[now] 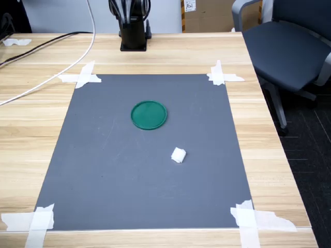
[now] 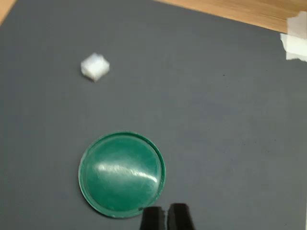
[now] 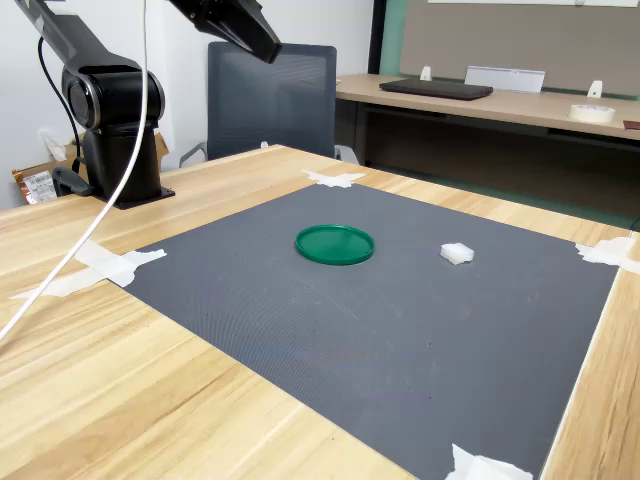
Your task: Grasp a white terminal and put it in the green lid.
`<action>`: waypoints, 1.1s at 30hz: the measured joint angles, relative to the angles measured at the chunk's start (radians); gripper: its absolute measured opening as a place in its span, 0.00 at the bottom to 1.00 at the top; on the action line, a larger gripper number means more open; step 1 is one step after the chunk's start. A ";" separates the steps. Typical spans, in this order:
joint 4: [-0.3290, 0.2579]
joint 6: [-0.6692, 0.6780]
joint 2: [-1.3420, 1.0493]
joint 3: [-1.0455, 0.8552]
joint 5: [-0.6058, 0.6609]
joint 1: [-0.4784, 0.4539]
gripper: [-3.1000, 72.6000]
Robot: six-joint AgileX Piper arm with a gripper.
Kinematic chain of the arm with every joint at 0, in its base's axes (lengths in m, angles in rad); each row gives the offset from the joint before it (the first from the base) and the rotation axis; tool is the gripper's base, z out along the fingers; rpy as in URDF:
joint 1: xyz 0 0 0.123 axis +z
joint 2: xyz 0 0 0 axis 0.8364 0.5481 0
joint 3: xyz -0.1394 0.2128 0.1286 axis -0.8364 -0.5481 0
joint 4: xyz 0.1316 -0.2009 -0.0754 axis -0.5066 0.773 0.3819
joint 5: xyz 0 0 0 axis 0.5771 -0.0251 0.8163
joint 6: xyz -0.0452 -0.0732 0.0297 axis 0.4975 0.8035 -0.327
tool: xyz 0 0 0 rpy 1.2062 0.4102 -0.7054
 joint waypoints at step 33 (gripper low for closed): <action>0.038 0.229 0.555 0.457 0.371 0.000 0.06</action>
